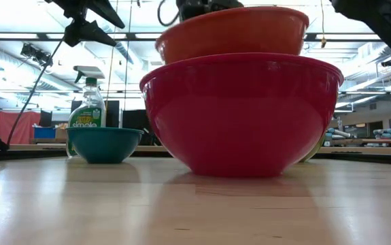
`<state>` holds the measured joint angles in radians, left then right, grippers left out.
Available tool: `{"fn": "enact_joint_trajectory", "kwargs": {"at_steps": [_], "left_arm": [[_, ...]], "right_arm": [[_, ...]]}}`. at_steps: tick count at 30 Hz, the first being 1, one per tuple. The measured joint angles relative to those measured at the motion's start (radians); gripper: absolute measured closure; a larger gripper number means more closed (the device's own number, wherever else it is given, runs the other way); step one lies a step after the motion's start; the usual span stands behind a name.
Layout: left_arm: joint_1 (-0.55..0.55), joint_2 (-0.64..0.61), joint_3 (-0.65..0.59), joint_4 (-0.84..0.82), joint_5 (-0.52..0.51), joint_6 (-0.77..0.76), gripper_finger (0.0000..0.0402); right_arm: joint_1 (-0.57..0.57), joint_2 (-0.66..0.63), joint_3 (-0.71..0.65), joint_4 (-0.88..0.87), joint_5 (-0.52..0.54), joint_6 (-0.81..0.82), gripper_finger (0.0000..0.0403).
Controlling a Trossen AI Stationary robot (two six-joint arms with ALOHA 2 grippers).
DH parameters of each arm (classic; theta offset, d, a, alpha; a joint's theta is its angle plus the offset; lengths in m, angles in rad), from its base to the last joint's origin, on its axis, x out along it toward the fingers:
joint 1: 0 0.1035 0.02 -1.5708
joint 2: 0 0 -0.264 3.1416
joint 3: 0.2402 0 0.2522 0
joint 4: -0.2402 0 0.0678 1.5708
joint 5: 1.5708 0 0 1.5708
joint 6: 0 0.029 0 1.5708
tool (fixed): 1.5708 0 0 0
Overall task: Nest bowls inside each other
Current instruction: Stack the orange bowl on top of the red bowl
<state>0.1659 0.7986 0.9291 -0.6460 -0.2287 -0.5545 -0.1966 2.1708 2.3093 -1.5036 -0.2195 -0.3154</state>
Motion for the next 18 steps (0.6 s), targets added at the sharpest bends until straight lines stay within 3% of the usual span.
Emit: {"fn": "enact_joint_trajectory", "kwargs": {"at_steps": [4, 18], "left_arm": [[0.000, 0.000, 0.000, 0.000, 0.000, 0.000, 0.0143], [0.000, 0.000, 0.000, 0.000, 0.000, 0.027, 0.0143]], "right_arm": [[0.045, 0.000, -0.009, 0.045, 0.024, -0.018, 0.0373], [0.111, -0.002, -0.243, 0.154, 0.081, 0.018, 0.0373]]}}
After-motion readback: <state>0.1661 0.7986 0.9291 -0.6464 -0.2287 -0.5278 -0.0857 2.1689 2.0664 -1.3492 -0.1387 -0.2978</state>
